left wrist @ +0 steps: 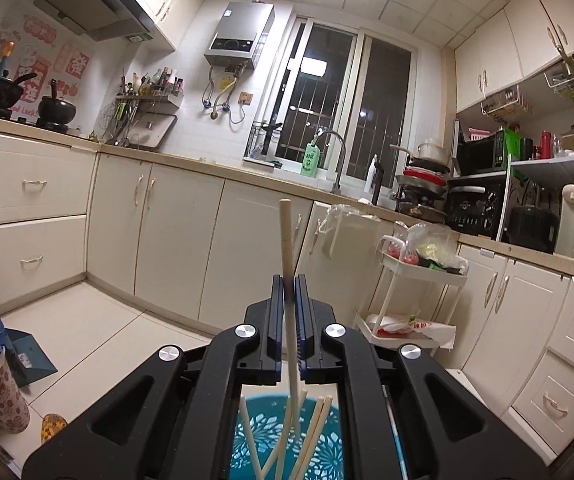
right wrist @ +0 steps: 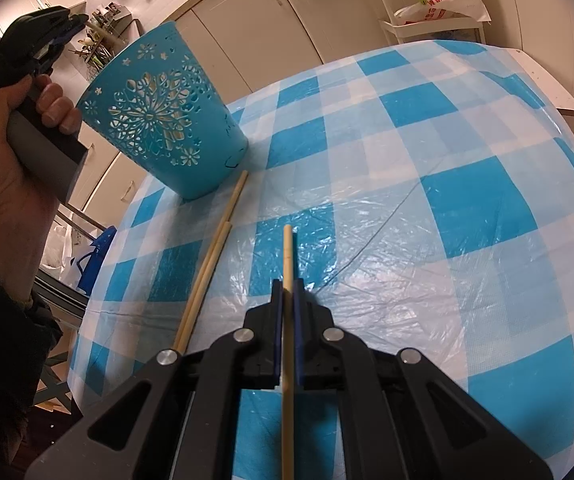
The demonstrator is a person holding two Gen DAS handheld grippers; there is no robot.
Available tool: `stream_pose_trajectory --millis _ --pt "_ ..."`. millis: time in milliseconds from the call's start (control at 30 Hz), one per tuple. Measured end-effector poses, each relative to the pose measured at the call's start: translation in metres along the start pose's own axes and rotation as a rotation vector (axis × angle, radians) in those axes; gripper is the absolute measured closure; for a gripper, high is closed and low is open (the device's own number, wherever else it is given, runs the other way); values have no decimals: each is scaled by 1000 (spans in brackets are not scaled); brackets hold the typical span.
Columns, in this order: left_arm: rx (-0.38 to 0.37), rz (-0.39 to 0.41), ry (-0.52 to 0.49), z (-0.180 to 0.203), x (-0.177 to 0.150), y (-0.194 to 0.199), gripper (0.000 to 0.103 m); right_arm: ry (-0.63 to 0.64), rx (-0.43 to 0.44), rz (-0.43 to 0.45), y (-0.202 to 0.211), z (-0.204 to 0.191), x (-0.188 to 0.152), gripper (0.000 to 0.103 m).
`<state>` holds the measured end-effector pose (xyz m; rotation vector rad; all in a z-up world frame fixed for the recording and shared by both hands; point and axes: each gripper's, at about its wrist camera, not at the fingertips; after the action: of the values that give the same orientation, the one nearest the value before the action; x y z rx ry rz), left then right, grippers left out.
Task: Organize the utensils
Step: 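Carry the left tool's chopstick into the teal cup and release while the right tool holds its chopstick, then lift the chopstick with the right tool toward the teal cup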
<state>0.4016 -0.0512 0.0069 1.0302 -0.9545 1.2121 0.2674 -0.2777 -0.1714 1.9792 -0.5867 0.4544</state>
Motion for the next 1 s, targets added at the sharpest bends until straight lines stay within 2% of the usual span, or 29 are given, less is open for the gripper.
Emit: stream_pose_trajectory --millis 300,367,467,533,633,733,833,1000 --pt "-3 -96 -83 3 -12 3 96 0 0 0 0 0 0 97" --pt "5 -113 -95 1 -14 7 92 1 0 0 0 0 0 97" --pt "27 -117 -103 -5 -13 20 75 1 0 0 0 0 0 97" --pt "47 -105 -99 -11 -11 35 59 1 0 0 0 0 0 97" --pt "67 -90 -78 -24 -9 59 50 0 2 0 0 0 0 97" --pt "86 -86 -47 -40 -13 88 45 -5 10 1 1 0 0 97" --pt "103 -119 -24 -58 -26 112 44 9 16 18 5 -2 -1 97" --pt "134 -241 15 -86 -64 135 44 29 48 68 15 -5 -2 97"
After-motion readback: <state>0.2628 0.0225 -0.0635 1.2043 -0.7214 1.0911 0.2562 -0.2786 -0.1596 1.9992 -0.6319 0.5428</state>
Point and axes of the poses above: each gripper's, at about its wrist camera, not at the fingertips, and y roughly against the way its jaws point, z to its right, x to its top, and after that the axes turned 2 degrees about y, right-handed
